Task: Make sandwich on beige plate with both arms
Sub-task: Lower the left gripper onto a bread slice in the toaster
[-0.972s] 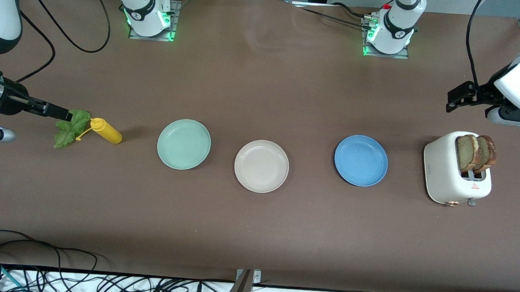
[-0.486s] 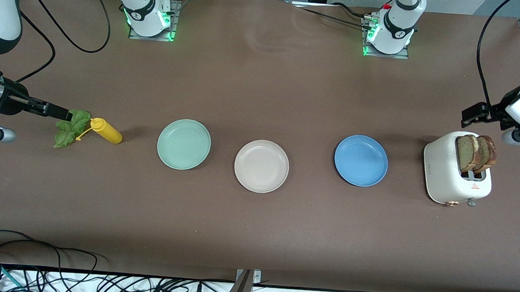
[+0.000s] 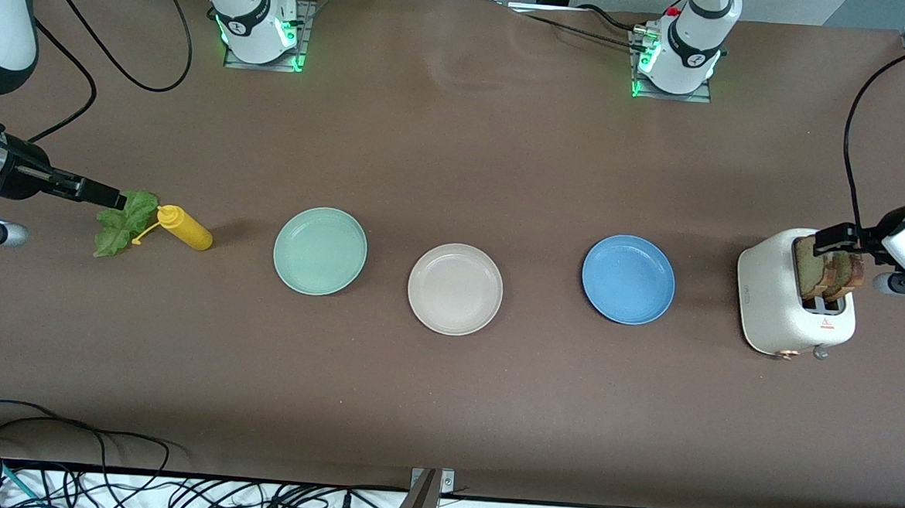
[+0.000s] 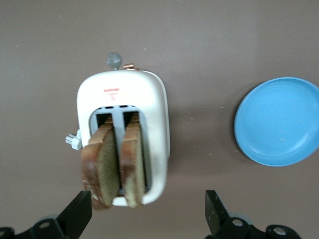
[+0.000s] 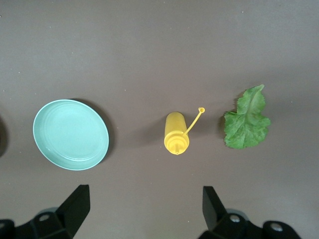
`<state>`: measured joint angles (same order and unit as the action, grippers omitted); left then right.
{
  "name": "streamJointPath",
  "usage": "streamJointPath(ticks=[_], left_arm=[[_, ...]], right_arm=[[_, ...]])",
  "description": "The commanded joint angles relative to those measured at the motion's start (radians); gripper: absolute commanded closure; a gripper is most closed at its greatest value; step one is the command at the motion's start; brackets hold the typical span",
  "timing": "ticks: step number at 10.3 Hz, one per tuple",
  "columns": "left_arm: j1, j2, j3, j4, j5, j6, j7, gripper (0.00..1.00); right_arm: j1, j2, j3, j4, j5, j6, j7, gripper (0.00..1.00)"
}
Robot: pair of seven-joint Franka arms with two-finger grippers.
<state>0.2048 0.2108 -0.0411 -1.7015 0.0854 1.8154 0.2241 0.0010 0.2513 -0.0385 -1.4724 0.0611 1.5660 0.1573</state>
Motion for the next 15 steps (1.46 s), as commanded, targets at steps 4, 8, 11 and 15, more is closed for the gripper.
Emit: streamJointPath(ticks=[4,8,11,15], left_arm=[[0.036,-0.024,-0.008,-0.220,0.036,0.261,0.024,0.00],[0.044,-0.002,-0.008,-0.248,0.034,0.302,-0.017,1.00],[0.047,-0.001,-0.008,-0.207,0.036,0.243,-0.065,1.00],[0.039,-0.007,-0.014,-0.112,0.036,0.101,-0.072,1.00]], right_arm=[[-0.004,0.006,0.000,0.021,0.009,-0.020,-0.012,0.00],[-0.004,0.006,0.000,0.021,0.008,-0.020,-0.012,0.00],[-0.004,0.006,0.000,0.021,0.009,-0.020,-0.012,0.00],[-0.004,0.006,0.000,0.021,0.009,-0.020,-0.012,0.00]])
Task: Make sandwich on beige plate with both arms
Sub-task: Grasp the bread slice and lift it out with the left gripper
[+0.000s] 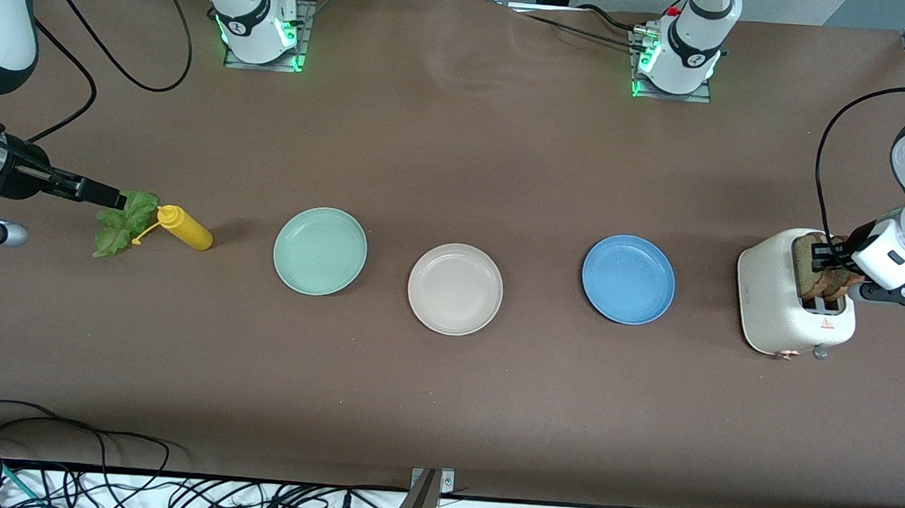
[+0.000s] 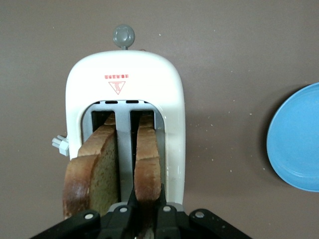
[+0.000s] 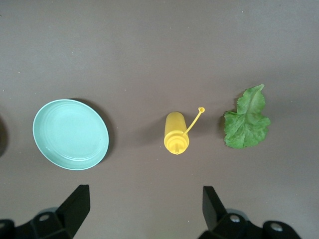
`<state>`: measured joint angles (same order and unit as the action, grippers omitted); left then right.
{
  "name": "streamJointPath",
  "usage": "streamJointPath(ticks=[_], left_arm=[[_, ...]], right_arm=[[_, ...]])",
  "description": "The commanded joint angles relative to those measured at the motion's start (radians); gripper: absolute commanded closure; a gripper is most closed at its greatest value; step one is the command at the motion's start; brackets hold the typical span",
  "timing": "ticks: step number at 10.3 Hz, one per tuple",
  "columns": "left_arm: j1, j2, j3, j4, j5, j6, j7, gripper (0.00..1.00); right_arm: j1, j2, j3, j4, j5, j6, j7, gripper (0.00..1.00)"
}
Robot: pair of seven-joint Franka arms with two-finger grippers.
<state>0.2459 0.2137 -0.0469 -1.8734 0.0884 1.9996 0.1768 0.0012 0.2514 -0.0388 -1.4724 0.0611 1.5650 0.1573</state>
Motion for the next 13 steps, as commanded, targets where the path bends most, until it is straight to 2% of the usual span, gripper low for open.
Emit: streamJointPath(ticks=[1,3,4,7,11,13], left_arm=[[-0.002,-0.011,-0.010,0.092,0.034,-0.131,-0.023,1.00],[-0.007,-0.013,-0.028,0.175,0.034,-0.262,-0.014,1.00],[-0.007,-0.013,-0.060,0.221,0.033,-0.327,-0.016,1.00],[-0.007,-0.013,-0.132,0.324,0.017,-0.438,-0.017,1.00],[-0.013,-0.014,-0.249,0.366,-0.120,-0.453,-0.068,1.00],[-0.049,-0.001,-0.258,0.364,-0.215,-0.453,-0.130,1.00]], right_arm=[[-0.004,0.006,0.000,0.021,0.009,-0.019,-0.012,0.00],[-0.004,0.005,0.000,0.021,0.009,-0.019,-0.012,0.00],[-0.004,0.005,0.000,0.021,0.009,-0.019,-0.012,0.00],[-0.004,0.006,0.000,0.021,0.009,-0.019,-0.012,0.00],[-0.004,0.006,0.000,0.021,0.011,-0.019,-0.012,0.00],[-0.004,0.006,0.000,0.021,0.009,-0.019,-0.012,0.00]])
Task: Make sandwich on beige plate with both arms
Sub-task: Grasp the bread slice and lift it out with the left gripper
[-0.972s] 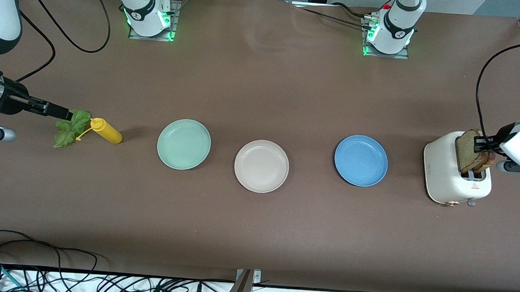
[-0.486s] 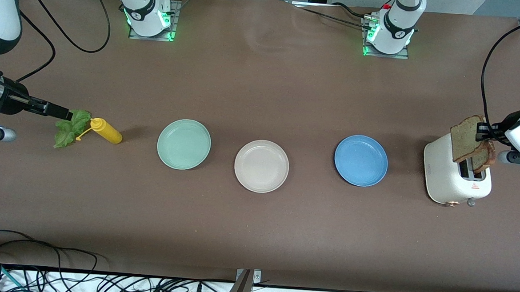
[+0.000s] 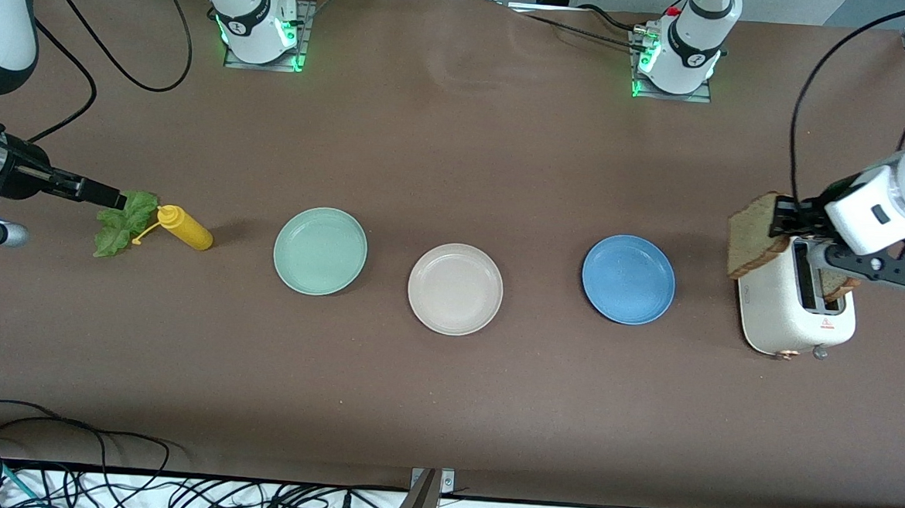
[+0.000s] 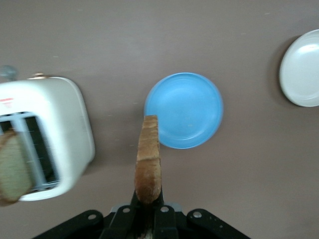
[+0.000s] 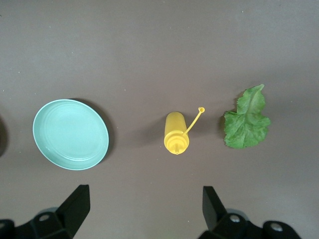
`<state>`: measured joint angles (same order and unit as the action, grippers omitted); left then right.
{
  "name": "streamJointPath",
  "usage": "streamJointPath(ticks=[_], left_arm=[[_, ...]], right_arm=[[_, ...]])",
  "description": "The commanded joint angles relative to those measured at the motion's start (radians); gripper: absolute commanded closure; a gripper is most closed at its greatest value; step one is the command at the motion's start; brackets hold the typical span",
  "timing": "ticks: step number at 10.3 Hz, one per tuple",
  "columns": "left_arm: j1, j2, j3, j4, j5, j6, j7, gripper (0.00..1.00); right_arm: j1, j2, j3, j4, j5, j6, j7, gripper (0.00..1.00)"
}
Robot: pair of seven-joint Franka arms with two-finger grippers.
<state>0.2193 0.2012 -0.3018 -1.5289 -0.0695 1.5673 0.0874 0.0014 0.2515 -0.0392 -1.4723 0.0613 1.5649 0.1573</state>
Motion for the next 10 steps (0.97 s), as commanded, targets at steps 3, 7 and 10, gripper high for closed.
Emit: streamJointPath(ticks=[3,7,10], left_arm=[[-0.121,0.078,-0.005,0.027,-0.177,-0.003,-0.094,1.00],[-0.179,0.208,-0.007,0.052,-0.384,0.189,-0.090,1.00],[-0.270,0.308,-0.008,0.052,-0.444,0.402,-0.078,1.00]], right_arm=[[-0.004,0.006,0.001,0.021,0.011,-0.019,-0.012,0.00],[-0.004,0.006,0.001,0.021,0.009,-0.019,-0.012,0.00],[-0.004,0.005,0.001,0.021,0.011,-0.019,-0.010,0.00]])
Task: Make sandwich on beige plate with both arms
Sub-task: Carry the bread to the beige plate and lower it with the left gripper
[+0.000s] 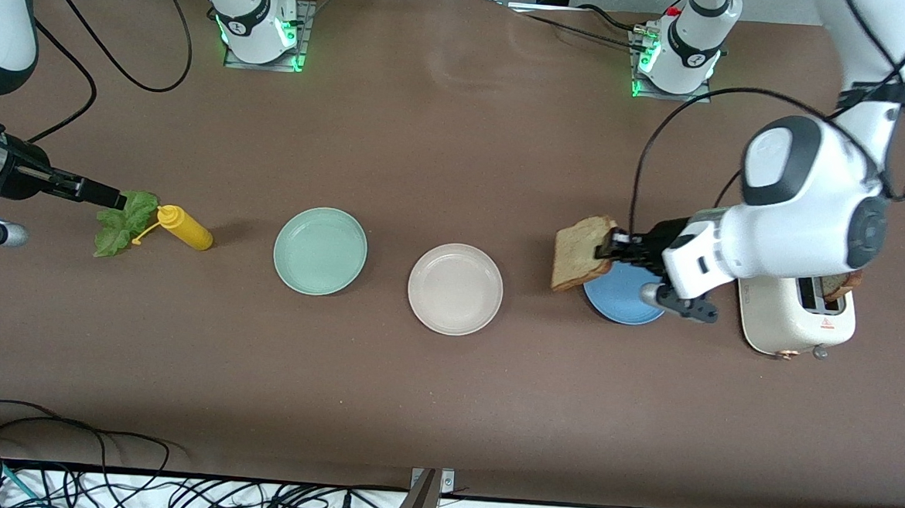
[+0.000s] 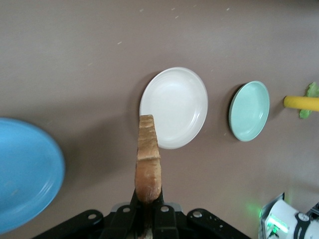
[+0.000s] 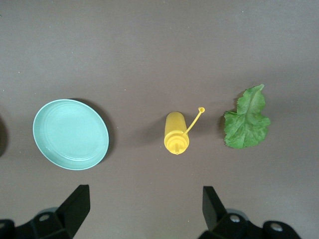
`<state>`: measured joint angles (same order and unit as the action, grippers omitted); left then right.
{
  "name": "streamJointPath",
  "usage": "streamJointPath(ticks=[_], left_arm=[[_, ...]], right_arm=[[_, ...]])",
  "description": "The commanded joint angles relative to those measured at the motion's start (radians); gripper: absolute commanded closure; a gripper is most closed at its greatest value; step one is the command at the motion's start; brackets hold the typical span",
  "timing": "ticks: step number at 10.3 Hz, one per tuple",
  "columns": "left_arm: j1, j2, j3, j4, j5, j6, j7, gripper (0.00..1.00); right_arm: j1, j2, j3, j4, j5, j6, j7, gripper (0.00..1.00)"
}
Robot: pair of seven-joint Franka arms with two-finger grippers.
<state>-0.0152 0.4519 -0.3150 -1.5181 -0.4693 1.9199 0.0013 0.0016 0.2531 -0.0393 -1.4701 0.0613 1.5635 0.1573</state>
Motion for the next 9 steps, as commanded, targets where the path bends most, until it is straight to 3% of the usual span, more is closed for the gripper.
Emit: streamJointPath(ticks=[1,3,7,9], left_arm=[[-0.075,0.089,0.007,0.041,-0.078,0.104,0.006,1.00],[-0.126,0.140,0.007,0.041,-0.124,0.236,0.016,1.00],[-0.227,0.243,0.005,0.041,-0.164,0.350,0.075,1.00],[-0.249,0.281,0.005,0.045,-0.283,0.381,0.175,1.00]], right_arm=[[-0.005,0.005,0.002,0.019,0.011,-0.017,-0.010,0.00],[-0.005,0.003,0.002,0.019,0.015,-0.017,-0.009,0.00],[-0.005,0.012,0.001,-0.009,0.002,-0.017,-0.024,0.00],[-0.018,0.044,-0.028,-0.021,-0.002,-0.013,-0.109,0.00]])
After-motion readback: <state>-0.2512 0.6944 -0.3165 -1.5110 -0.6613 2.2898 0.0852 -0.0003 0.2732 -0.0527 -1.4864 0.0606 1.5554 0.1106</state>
